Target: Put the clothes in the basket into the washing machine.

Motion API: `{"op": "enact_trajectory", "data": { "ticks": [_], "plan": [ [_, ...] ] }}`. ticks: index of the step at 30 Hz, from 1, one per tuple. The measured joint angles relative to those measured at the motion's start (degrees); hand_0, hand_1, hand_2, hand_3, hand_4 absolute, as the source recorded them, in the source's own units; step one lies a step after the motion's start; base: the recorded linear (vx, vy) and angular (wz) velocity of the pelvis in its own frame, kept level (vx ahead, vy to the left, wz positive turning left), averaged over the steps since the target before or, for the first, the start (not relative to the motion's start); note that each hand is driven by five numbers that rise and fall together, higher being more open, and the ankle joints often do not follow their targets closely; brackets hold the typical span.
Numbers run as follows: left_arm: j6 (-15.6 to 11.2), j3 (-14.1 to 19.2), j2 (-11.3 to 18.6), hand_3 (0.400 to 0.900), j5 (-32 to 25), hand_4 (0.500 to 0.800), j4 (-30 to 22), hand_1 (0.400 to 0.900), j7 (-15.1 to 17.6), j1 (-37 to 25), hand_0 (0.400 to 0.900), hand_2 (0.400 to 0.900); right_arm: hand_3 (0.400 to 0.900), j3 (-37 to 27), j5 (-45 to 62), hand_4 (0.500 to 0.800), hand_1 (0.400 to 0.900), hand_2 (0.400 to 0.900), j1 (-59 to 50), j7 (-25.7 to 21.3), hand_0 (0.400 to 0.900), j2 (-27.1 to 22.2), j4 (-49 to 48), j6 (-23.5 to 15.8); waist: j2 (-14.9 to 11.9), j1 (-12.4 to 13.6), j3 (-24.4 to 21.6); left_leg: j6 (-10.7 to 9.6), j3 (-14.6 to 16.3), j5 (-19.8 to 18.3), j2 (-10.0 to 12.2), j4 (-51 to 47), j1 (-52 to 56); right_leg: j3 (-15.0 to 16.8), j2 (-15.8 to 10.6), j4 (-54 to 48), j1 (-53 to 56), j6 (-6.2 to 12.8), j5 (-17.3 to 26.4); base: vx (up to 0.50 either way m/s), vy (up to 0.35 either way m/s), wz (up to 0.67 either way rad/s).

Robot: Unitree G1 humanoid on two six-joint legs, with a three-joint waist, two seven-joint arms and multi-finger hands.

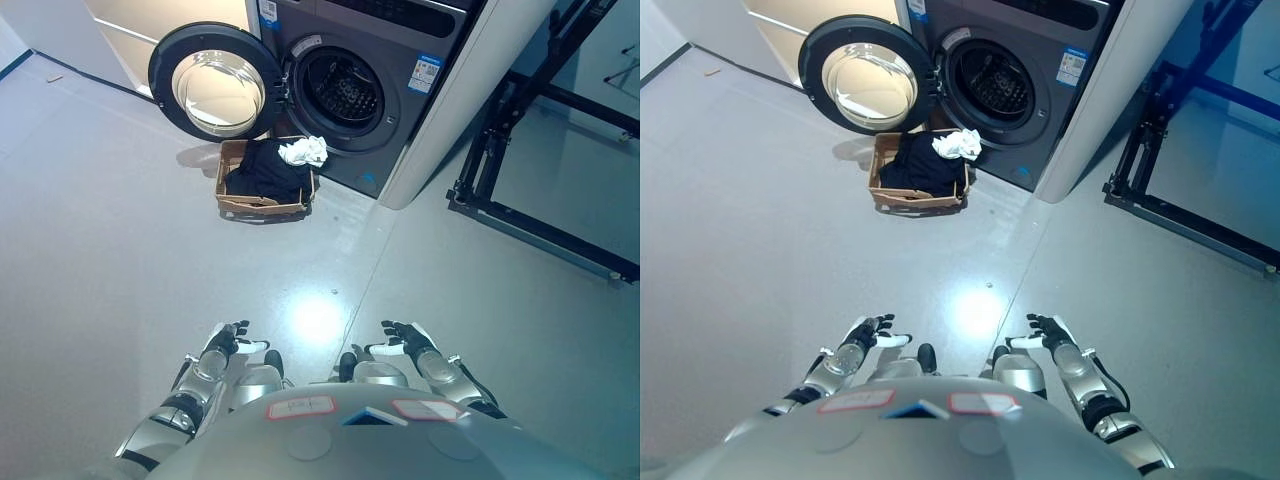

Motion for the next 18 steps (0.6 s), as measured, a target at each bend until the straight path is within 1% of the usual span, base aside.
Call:
{"op": "enact_trajectory", "data": {
  "ticks": [5,11,13,16,18],
  "plan": [
    [0.0,0.0,0.0,0.900,0.0,0.800,0.0,0.900,0.0,0.0,0.900,0.900,0.900,0.0,0.0,0.800,0.900,0.900,0.1,0.0,0.900,0.0,0.0,0.0,0.0,0.0,0.0,0.0,-0.1,0.0,0.0,0.0,0.0,-0.1,0.0,0.0,0.1,0.00,0.0,0.00,-0.004,0.01],
    [0.2,0.0,0.1,0.900,-0.1,0.800,0.0,0.900,0.1,-0.2,0.900,0.900,0.900,0.0,0.1,0.800,0.900,0.900,-0.3,0.0,0.900,0.0,0.6,-0.2,0.0,-0.1,-0.1,-0.1,-0.2,0.1,0.2,0.0,-0.8,-0.1,0.1,0.0,-0.8,-0.01,0.0,0.00,-0.054,0.00],
    [0.8,0.0,0.1,0.900,-0.2,0.800,0.0,0.900,0.1,-0.5,0.900,0.900,0.900,0.0,0.6,0.800,0.900,0.900,-1.1,-0.1,0.900,0.0,1.9,-0.1,0.0,-0.1,0.0,-0.2,-0.3,0.3,0.3,0.0,-1.3,-0.1,0.3,0.0,-1.3,-0.01,0.0,-0.01,-0.101,0.00],
    [1.0,0.0,0.4,0.900,-0.5,0.800,0.0,0.900,0.8,-1.5,0.900,0.900,0.900,0.0,0.9,0.800,0.900,0.900,-2.6,-0.3,0.900,-0.1,3.9,-0.3,-0.3,-0.1,0.6,-0.4,-0.5,0.4,0.7,1.0,-2.8,-0.1,0.7,0.2,-2.3,0.01,-0.1,0.00,-0.138,-0.01],
    [0.9,0.1,0.6,0.900,-0.7,0.800,0.1,0.900,1.7,-2.9,0.900,0.900,0.900,0.0,1.2,0.800,0.900,0.900,-4.2,-0.4,0.900,-0.1,4.9,-0.5,-0.5,0.1,1.4,-0.9,-0.7,-0.1,1.2,3.6,-5.2,0.1,1.1,1.2,-4.0,-0.23,-0.4,0.05,-0.197,-0.07]
  ]
}}
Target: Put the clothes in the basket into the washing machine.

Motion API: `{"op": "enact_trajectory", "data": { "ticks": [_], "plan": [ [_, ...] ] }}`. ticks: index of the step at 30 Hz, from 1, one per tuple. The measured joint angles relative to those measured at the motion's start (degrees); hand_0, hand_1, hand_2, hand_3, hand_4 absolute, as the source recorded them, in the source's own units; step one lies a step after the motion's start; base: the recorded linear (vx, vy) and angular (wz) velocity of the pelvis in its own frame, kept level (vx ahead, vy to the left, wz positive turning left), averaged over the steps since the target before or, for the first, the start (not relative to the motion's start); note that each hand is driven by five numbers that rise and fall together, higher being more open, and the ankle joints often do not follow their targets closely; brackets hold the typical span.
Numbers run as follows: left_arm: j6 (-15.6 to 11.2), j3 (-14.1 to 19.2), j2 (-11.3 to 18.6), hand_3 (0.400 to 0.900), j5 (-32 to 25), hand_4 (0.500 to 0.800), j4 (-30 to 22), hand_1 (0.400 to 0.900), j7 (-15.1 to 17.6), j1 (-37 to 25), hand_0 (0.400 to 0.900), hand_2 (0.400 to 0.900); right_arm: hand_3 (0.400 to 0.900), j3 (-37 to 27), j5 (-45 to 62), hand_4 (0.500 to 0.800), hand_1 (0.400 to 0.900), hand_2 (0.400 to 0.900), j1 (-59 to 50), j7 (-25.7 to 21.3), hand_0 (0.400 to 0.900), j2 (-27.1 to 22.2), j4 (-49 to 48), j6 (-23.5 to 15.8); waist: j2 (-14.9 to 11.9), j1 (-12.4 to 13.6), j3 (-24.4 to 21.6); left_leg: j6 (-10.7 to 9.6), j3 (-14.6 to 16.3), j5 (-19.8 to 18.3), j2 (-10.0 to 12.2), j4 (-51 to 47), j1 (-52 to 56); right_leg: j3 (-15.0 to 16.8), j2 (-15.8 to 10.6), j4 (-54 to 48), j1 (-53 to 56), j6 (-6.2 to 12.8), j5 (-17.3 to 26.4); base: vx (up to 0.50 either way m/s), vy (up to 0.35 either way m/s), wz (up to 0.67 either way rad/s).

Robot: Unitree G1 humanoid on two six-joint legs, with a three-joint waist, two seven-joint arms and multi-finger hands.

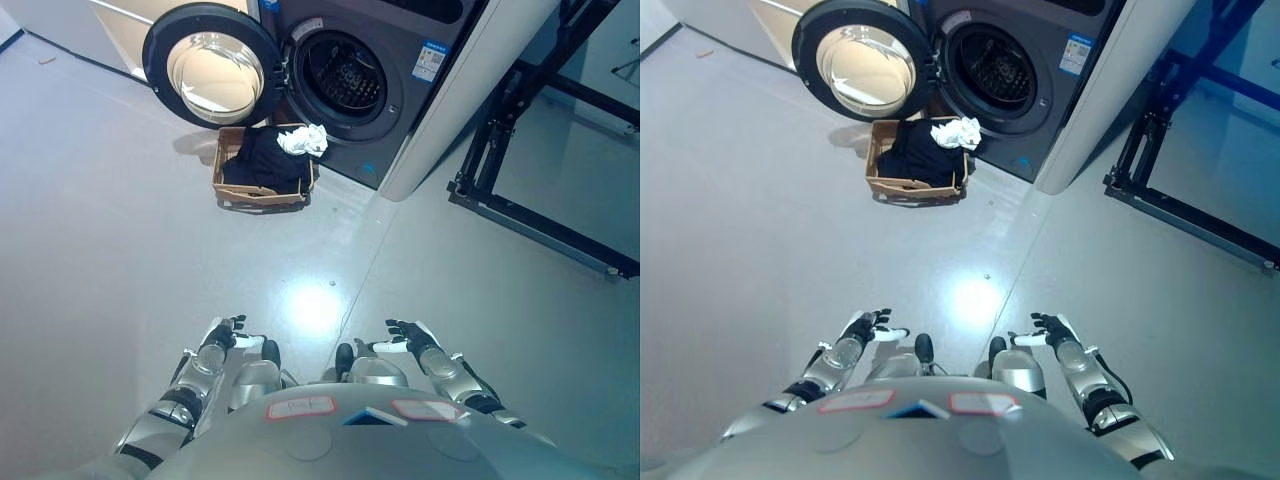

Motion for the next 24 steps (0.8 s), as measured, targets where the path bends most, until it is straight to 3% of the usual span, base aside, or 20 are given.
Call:
{"op": "enact_trajectory", "data": {
  "ticks": [2,4,6,7,10,11,14,17,20,21,22,23,24],
  "plan": [
    [-0.2,0.6,0.5,0.900,0.0,0.800,1.4,0.900,0.4,-2.2,0.900,0.900,0.900,0.0,0.7,0.800,0.900,0.900,-1.9,-0.3,0.900,0.5,0.2,-0.2,-1.2,0.5,2.4,-1.4,-0.4,-1.0,0.6,6.2,-2.6,0.6,0.2,2.5,-1.1,-2.01,-1.4,0.07,-0.254,-0.05],
    [-0.2,1.2,0.8,0.900,-0.4,0.800,5.1,0.900,1.2,-4.9,0.900,0.900,0.900,0.1,1.5,0.800,0.900,0.900,-3.3,-0.6,0.900,1.0,0.0,-0.8,-3.3,2.8,4.7,-3.0,-1.4,-0.5,0.8,19.8,-9.3,0.9,0.6,6.0,-2.5,-3.80,-2.5,0.12,-0.195,0.05],
    [-0.2,1.9,0.3,0.900,-1.5,0.800,7.2,0.900,1.5,-5.9,0.900,0.900,0.900,0.1,1.7,0.800,0.900,0.900,-3.9,-1.0,0.900,0.6,0.0,-1.3,-4.0,3.3,5.4,-5.0,-4.1,1.9,0.9,28.1,-13.8,1.1,0.6,6.4,-2.2,-5.61,-2.7,0.20,-0.090,-0.08],
    [-1.0,2.8,-0.4,0.900,-2.8,0.800,7.2,0.900,1.9,-6.2,0.900,0.900,0.900,0.2,1.7,0.800,0.900,0.900,-3.9,-1.3,0.900,0.0,0.0,-1.3,-4.0,3.7,5.6,-5.1,-5.6,1.9,0.4,30.2,-15.5,1.3,0.6,6.4,-1.8,-6.41,-2.7,0.24,-0.034,-0.26],
    [-1.6,2.7,-1.4,0.900,-3.5,0.800,6.3,0.900,2.5,-6.2,0.900,0.900,0.900,0.7,1.7,0.800,0.900,0.900,-4.9,-2.3,0.900,-1.4,1.2,-1.5,-2.6,4.9,5.7,-4.3,-5.2,0.6,-1.6,26.6,-18.0,1.7,0.9,6.4,-3.1,-7.70,-2.4,0.37,0.019,-0.57],
    [-1.6,2.7,-1.7,0.900,-3.4,0.800,6.6,0.900,2.6,-6.3,0.900,0.900,0.900,0.9,1.7,0.800,0.900,0.900,-5.9,-2.7,0.900,-1.4,3.1,-1.7,-2.2,5.5,5.5,-4.2,-3.5,0.7,-1.9,19.5,-17.5,2.2,1.1,6.2,-3.8,-7.72,-2.4,0.47,0.062,-0.76],
    [-1.7,2.8,-3.1,0.900,-3.5,0.800,7.3,0.900,3.2,-6.3,0.900,0.900,0.900,1.5,1.7,0.800,0.900,0.900,-7.2,-3.1,0.900,-1.4,8.6,-1.6,0.4,7.5,5.6,-5.0,-3.3,3.1,-0.3,-3.8,-16.2,6.5,4.2,0.9,-1.5,-7.93,-0.2,0.46,0.073,-0.67],
    [-2.4,3.1,-2.8,0.900,-4.0,0.800,7.4,0.900,4.7,-6.4,0.900,0.900,0.900,1.9,1.7,0.800,0.900,0.900,-7.7,-3.2,0.900,-1.2,10.9,-1.5,1.7,10.7,5.9,-5.4,-1.0,4.4,1.9,-3.9,-18.8,11.2,5.6,-1.2,1.9,-8.29,-1.1,0.54,0.151,-0.59],
    [-1.1,4.7,-2.8,0.900,-3.9,0.800,10.0,0.900,4.5,-3.8,0.900,0.900,0.900,2.0,1.6,0.800,0.900,0.900,-7.7,-3.1,0.900,-0.9,12.1,-1.8,1.5,11.1,3.5,-4.6,1.6,4.5,2.6,-3.5,-17.0,14.8,4.3,-0.6,4.4,-6.64,-5.3,0.58,0.188,-0.22],
    [-0.8,4.7,-2.8,0.900,-3.9,0.800,10.1,0.900,4.4,-2.2,0.900,0.900,0.900,2.4,1.6,0.800,0.900,0.900,-6.8,-3.1,0.900,-0.6,12.8,-2.0,0.7,10.8,1.9,-2.6,2.2,7.6,1.5,-3.7,-15.6,15.4,2.7,-0.2,5.2,-5.12,-7.3,0.55,0.174,-0.03],
    [-0.7,4.7,-2.8,0.900,-3.9,0.800,9.9,0.900,4.5,-1.6,0.900,0.900,0.900,2.5,1.6,0.800,0.900,0.900,-6.2,-2.7,0.900,0.0,12.9,-1.9,-1.1,11.0,1.7,-1.5,3.6,8.3,0.4,-2.7,-14.6,14.9,0.9,3.7,5.2,-4.11,-9.7,0.52,0.182,0.00],
    [-0.6,4.7,-2.0,0.900,-3.9,0.800,9.4,0.900,4.6,-0.3,0.900,0.900,0.900,2.4,1.6,0.800,0.900,0.900,-5.8,-2.1,0.900,0.5,12.3,-2.1,-1.5,11.0,1.3,4.1,6.0,11.7,0.2,-2.5,-12.6,12.9,0.4,8.8,4.8,-1.46,-11.0,0.49,0.194,0.06],
    [-0.3,4.5,-1.2,0.900,-3.7,0.800,9.6,0.900,4.5,0.0,0.900,0.900,0.900,2.5,1.6,0.800,0.900,0.900,-5.2,-2.0,0.900,1.7,12.1,-2.3,-3.1,9.9,0.2,3.9,6.0,9.6,-1.0,-3.0,-10.9,11.9,-0.8,17.3,2.7,1.86,-13.0,0.44,0.207,0.09]
  ]
}}
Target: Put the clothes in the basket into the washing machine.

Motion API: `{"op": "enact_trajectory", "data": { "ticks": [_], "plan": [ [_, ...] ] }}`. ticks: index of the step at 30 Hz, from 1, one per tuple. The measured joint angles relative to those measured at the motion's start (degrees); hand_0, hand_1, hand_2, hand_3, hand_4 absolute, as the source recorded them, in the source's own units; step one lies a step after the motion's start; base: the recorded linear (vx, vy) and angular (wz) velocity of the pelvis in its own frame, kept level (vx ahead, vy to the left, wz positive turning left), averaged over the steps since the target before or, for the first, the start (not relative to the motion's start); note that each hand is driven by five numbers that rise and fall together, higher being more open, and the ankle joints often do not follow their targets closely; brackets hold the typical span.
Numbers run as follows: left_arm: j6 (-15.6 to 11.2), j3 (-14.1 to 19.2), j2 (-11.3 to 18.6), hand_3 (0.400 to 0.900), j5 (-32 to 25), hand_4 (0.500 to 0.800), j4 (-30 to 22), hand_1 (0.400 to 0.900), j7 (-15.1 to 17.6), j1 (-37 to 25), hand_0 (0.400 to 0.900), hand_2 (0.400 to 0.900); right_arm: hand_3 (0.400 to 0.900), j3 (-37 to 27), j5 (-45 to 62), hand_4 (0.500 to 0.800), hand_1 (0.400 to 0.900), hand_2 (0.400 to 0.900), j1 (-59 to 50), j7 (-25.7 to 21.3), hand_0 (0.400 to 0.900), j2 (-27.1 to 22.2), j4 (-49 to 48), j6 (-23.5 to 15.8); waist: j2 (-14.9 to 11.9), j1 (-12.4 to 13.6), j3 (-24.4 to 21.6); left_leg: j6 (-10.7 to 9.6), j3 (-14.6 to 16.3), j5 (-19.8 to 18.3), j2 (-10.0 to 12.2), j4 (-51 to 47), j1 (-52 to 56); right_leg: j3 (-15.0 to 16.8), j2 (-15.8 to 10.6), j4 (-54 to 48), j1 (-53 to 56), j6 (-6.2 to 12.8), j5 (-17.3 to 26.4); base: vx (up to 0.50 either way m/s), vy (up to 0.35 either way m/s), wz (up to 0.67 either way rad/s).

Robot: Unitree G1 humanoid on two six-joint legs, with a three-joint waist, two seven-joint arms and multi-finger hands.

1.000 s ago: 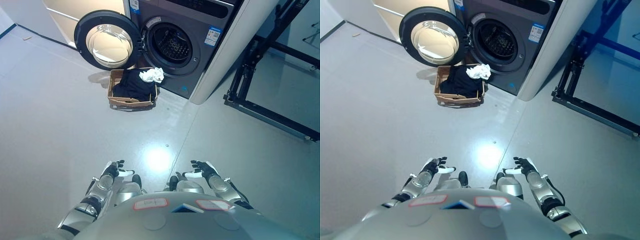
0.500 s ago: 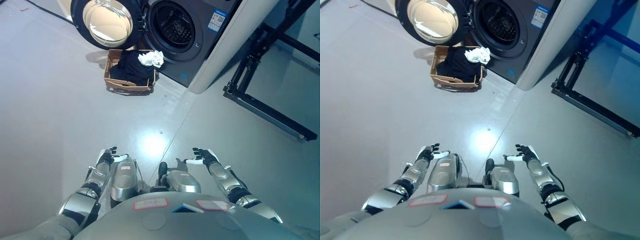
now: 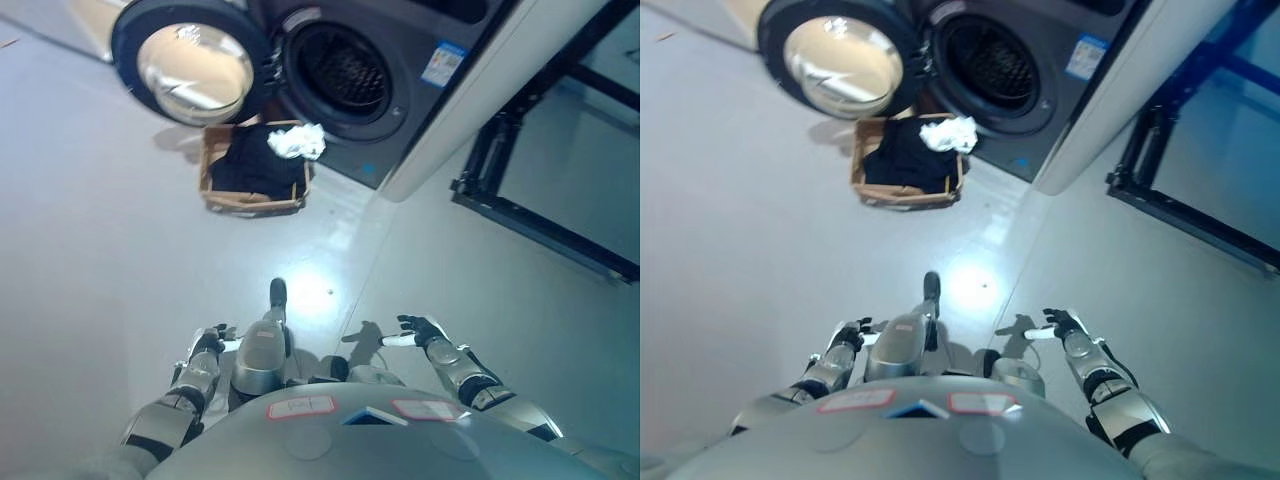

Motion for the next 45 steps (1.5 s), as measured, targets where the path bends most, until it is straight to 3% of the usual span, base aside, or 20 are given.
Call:
{"op": "enact_trajectory", "data": {
  "ticks": [3,4,7,9,10,14,16,18,21,24,26,30,31,32,33,35,36,38,42,45],
  "plan": [
    [0.0,-0.3,1.3,0.900,0.1,0.800,-0.5,0.900,-0.6,-2.9,0.900,0.900,0.900,-0.3,0.0,0.800,0.900,0.900,0.4,0.4,0.900,1.2,-0.6,0.1,-1.3,-1.2,-0.7,2.4,-2.4,-3.1,-3.8,-0.3,4.2,-1.4,-2.1,27.6,-7.6,4.82,3.6,0.45,0.269,0.30],
    [0.0,-1.0,1.4,0.900,0.1,0.800,-1.7,0.900,-0.7,-3.8,0.900,0.900,0.900,-0.5,-0.1,0.800,0.900,0.900,0.4,0.4,0.900,1.2,-0.7,0.0,-0.7,-2.3,0.0,2.9,-4.0,-3.6,-4.2,-0.6,6.4,-3.0,-2.2,33.3,-9.0,5.70,12.4,0.42,0.237,0.35],
    [-1.4,-1.2,0.2,0.900,0.1,0.800,-2.3,0.900,-0.6,-6.1,0.900,0.900,0.900,-0.4,-0.1,0.800,0.900,0.900,-0.7,0.5,0.900,1.0,-1.6,-0.3,3.3,-3.6,1.5,3.6,-7.8,-7.1,-2.7,0.0,10.9,-7.9,-1.9,35.3,-12.9,4.58,11.7,0.45,0.091,0.77],
    [-1.2,-1.8,-0.5,0.900,0.1,0.800,-2.3,0.900,-0.7,-7.8,0.900,0.900,0.900,-0.9,-0.1,0.800,0.900,0.900,-0.8,0.2,0.900,0.4,-3.1,-1.0,6.5,-5.6,3.0,2.6,-12.1,-8.0,-0.1,0.2,12.4,-14.0,-2.2,29.4,-16.1,0.81,8.1,0.47,-0.058,0.89],
    [-1.2,-1.8,-0.7,0.900,0.2,0.800,-2.1,0.900,-0.8,-8.1,0.900,0.900,0.900,-1.4,0.2,0.800,0.900,0.900,-0.5,0.3,0.900,0.3,-3.5,-1.2,7.1,-7.0,3.3,2.3,-13.5,-8.3,0.7,0.1,13.0,-15.3,-2.6,23.2,-16.4,0.89,8.1,0.46,-0.128,0.77],
    [-0.9,-2.4,-0.8,0.900,0.5,0.800,1.5,0.900,-2.4,-8.4,0.900,0.900,0.900,-0.8,1.1,0.800,0.900,0.900,-7.2,0.2,0.900,1.7,4.0,1.8,4.4,-8.7,2.9,-0.6,-20.4,-11.3,0.4,1.1,15.3,-10.1,-5.1,-3.4,-16.2,4.30,11.7,0.55,-0.189,1.23],
    [-1.6,-2.2,-0.3,0.900,0.6,0.800,2.0,0.900,-2.8,-7.8,0.900,0.900,0.900,-2.7,0.7,0.800,0.900,0.900,-3.6,-0.3,0.900,0.3,0.0,-0.3,1.7,-8.7,1.8,-1.7,-25.9,-12.2,0.5,0.4,15.4,-4.8,-5.4,-13.6,-13.8,3.89,16.3,0.42,-0.178,0.92],
    [-1.2,-2.1,0.9,0.900,0.8,0.800,2.9,0.900,-2.8,-5.4,0.900,0.900,0.900,-3.3,-0.1,0.800,0.900,0.900,-2.5,-0.4,0.900,0.8,1.4,-0.5,-0.9,-8.9,2.2,-6.4,-27.6,-13.3,1.4,-0.4,18.3,-4.9,-5.3,-18.5,-9.4,2.63,23.2,0.34,-0.217,0.93],
    [-1.2,-1.8,-1.3,0.900,1.6,0.800,2.7,0.900,-2.9,-1.4,0.900,0.900,0.900,-2.4,-2.0,0.800,0.900,0.900,-1.4,-0.8,0.900,-2.3,3.0,0.2,2.2,-8.2,1.9,-7.1,-24.0,-13.9,3.0,2.2,17.7,-9.7,-3.0,-18.5,-5.6,0.78,21.2,0.28,-0.276,1.36],
    [-2.0,-1.8,-1.5,0.900,1.7,0.800,1.0,0.900,-2.7,-2.3,0.900,0.900,0.900,-2.6,-2.9,0.800,0.900,0.900,0.1,-0.7,0.900,-5.7,0.0,-0.1,3.3,-8.8,2.3,-8.7,-27.9,-13.3,3.2,5.9,12.2,-10.4,-2.3,-18.3,-5.1,0.71,19.2,0.08,-0.284,1.51],
    [-2.8,-2.2,-1.2,0.900,2.2,0.800,0.2,0.900,-2.3,-4.1,0.900,0.900,0.900,-2.8,-2.9,0.800,0.900,0.900,-0.5,-1.1,0.900,-6.9,-1.2,-0.5,2.8,-9.6,3.1,-10.3,-27.5,-11.4,3.3,6.6,8.9,-12.8,-2.7,-18.5,-4.9,0.17,18.2,-0.18,-0.271,1.71],
    [-3.0,-4.9,-0.6,0.900,2.8,0.800,-1.1,0.900,-1.6,-10.0,0.900,0.900,0.900,-3.1,-2.8,0.800,0.900,0.900,-4.2,-2.6,0.900,-9.5,-5.3,-2.8,3.4,-11.3,6.0,-7.1,-11.9,-1.1,1.2,8.2,-3.3,-20.4,-2.7,-15.8,-9.0,-0.66,16.2,-0.29,-0.283,1.33],
    [-3.3,-6.9,-0.1,0.900,2.8,0.800,-2.4,0.900,-1.3,-12.2,0.900,0.900,0.900,-2.1,-2.4,0.800,0.900,0.900,-5.9,-3.5,0.900,-9.9,-5.5,-3.1,4.6,-11.7,7.0,-7.2,-7.6,2.1,1.6,8.5,-7.6,-21.7,-2.0,-12.9,-12.8,-1.49,14.1,-0.31,-0.148,0.24],
    [-3.7,-7.6,0.8,0.900,2.8,0.800,-4.3,0.900,-0.9,-14.0,0.900,0.900,0.900,-2.0,-2.3,0.800,0.900,0.900,-8.0,-4.3,0.900,-10.1,-5.4,-3.2,4.9,-11.2,8.5,-9.5,-4.8,4.0,2.1,7.5,-10.3,-23.0,-2.6,-10.2,-16.6,-3.48,13.0,-0.26,-0.129,0.10],
    [-4.1,-7.5,2.1,0.900,2.8,0.800,-5.7,0.900,-0.5,-14.6,0.900,0.900,0.900,-1.8,-2.3,0.800,0.900,0.900,-10.9,-4.1,0.900,-9.0,-5.2,-3.3,3.3,-9.5,9.4,-6.9,-2.7,-0.9,2.2,10.3,-11.1,-22.5,-3.5,-9.1,-19.3,-5.46,13.6,-0.21,-0.118,-0.02],
    [-3.8,-8.0,4.0,0.900,2.6,0.800,-5.7,0.900,0.0,-14.9,0.900,0.900,0.900,3.0,-2.3,0.800,0.900,0.900,-15.3,-5.0,0.900,-9.3,-9.2,-4.0,2.2,-9.0,11.1,-5.3,0.1,-8.4,4.0,14.0,-9.9,-23.0,-5.0,-4.8,-24.9,-4.66,13.4,-0.19,-0.128,-0.01],
    [-3.9,-8.1,3.5,0.900,2.6,0.800,-5.8,0.900,0.5,-14.8,0.900,0.900,0.900,4.3,-2.4,0.800,0.900,0.900,-16.9,-5.5,0.900,-10.6,-11.4,-5.1,4.4,-9.7,12.2,-6.6,-0.5,-9.4,6.0,10.4,-8.5,-24.1,-4.3,-2.6,-27.4,-3.78,13.3,-0.19,-0.111,-0.04],
    [-4.7,-8.5,4.6,0.900,2.3,0.800,-7.2,0.900,1.9,-16.6,0.900,0.900,0.900,7.0,-2.5,0.800,0.900,0.900,-21.2,-6.1,0.900,-11.3,-12.1,-5.5,4.0,-9.4,14.4,-5.6,-0.2,-5.3,5.0,6.9,-11.3,-23.6,-5.5,-0.2,-32.6,-3.63,13.5,-0.16,-0.104,-0.02],
    [-5.2,-8.6,5.5,0.900,0.2,0.800,-7.8,0.900,4.0,-20.2,0.900,0.900,0.900,10.3,-3.0,0.800,0.900,0.900,-30.0,-6.9,0.900,-11.6,-11.3,-5.0,2.7,-5.7,17.5,-5.6,-2.2,-3.6,4.5,7.2,-16.7,-21.9,-5.4,3.1,-39.5,-3.90,13.7,-0.09,-0.071,-0.27],
    [-6.3,-8.5,6.4,0.900,-1.1,0.800,-8.6,0.900,5.7,-21.4,0.900,0.900,0.900,12.5,-4.8,0.800,0.900,0.900,-37.6,-8.8,0.900,-11.8,-10.8,-5.4,0.9,-2.8,19.7,-7.7,-10.8,-4.7,3.6,8.9,-19.2,-19.5,-4.7,4.1,-42.7,-4.62,14.3,-0.05,-0.088,0.06]
  ]
}}
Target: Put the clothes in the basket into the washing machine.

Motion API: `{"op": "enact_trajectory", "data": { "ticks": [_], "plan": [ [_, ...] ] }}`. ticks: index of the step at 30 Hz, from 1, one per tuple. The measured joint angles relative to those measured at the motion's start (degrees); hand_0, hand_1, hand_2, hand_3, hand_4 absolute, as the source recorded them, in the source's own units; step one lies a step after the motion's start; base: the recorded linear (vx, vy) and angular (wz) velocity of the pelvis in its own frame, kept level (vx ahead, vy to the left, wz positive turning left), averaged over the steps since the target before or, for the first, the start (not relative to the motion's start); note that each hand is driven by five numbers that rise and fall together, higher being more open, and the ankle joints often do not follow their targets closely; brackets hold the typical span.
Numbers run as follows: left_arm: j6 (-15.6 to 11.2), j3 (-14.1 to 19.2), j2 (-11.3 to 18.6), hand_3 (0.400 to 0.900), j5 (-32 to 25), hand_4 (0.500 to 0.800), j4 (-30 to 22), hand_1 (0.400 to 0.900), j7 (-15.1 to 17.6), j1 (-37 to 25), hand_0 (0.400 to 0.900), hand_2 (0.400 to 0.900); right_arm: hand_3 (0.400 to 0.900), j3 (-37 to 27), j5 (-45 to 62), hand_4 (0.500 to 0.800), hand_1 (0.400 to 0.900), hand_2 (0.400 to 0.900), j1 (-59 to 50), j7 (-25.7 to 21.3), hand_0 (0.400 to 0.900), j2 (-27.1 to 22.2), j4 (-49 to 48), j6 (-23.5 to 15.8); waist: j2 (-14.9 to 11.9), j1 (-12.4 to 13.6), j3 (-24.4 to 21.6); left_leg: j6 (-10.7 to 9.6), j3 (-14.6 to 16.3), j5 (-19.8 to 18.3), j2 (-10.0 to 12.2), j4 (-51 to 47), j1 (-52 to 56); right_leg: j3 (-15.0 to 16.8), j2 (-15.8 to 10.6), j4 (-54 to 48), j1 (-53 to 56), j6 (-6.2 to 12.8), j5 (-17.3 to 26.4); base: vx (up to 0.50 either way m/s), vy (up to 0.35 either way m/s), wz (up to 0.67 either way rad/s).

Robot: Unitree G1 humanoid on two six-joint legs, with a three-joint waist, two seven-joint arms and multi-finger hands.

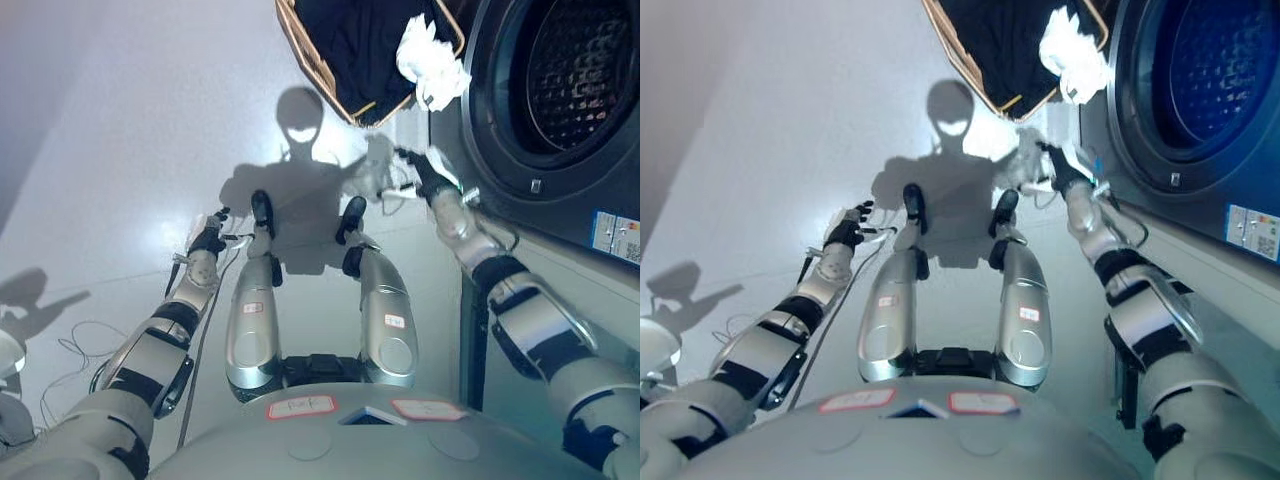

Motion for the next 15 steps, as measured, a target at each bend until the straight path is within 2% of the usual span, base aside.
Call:
{"op": "enact_trajectory", "data": {
  "ticks": [2,4,6,9,15],
  "plan": [
    [-0.1,-0.2,0.0,0.900,-0.9,0.800,-0.8,0.900,0.5,-1.4,0.900,0.900,0.900,1.1,-1.5,0.800,0.900,0.900,-3.9,-2.3,0.900,-1.2,0.2,0.1,0.9,-1.2,0.7,-0.3,-2.7,0.0,-0.1,1.8,-3.2,-0.8,-0.3,0.9,-1.4,0.38,-0.1,-0.06,-0.027,0.34],
    [-0.9,-0.6,0.7,0.900,-0.9,0.800,-2.7,0.900,1.1,-3.8,0.900,0.900,0.900,2.1,-3.8,0.800,0.900,0.900,-7.5,-4.0,0.900,-3.1,0.8,0.4,0.9,-1.0,0.9,-0.6,-3.9,0.2,-0.2,3.4,-7.3,-1.2,-0.5,1.9,-4.2,0.36,-0.3,-0.05,0.086,-0.19],
    [-1.2,-0.8,1.7,0.900,-0.9,0.800,-3.8,0.900,1.7,-5.7,0.900,0.900,0.900,4.5,-6.8,0.800,0.900,0.900,-12.8,-4.9,0.900,-3.6,3.5,1.0,-0.1,-0.6,1.4,-0.6,-3.3,0.2,-0.2,4.8,-9.9,0.2,-0.5,3.3,-7.3,0.35,-0.3,-0.04,0.071,-0.22],
    [-1.2,-0.6,3.0,0.900,-1.3,0.800,-4.7,0.900,3.0,-7.4,0.900,0.900,0.900,7.2,-10.1,0.800,0.900,0.900,-17.7,-5.9,0.900,-4.8,2.7,0.9,-0.8,-0.7,1.9,-0.1,-0.7,-1.5,-0.1,9.3,-13.8,1.7,-1.2,6.4,-11.3,0.15,-0.8,-0.01,0.010,-0.07],
    [-2.4,-0.2,5.9,0.900,-3.6,0.800,-7.7,0.900,5.7,-10.9,0.900,0.900,0.900,12.1,-19.6,0.800,0.900,0.900,-21.5,-10.5,0.900,-7.3,5.0,1.8,-0.9,-1.2,1.8,-0.2,-0.6,-7.7,1.1,25.1,-25.2,2.6,-1.5,16.4,-20.3,-0.82,-3.8,-0.06,0.014,-0.09]
  ]
}}
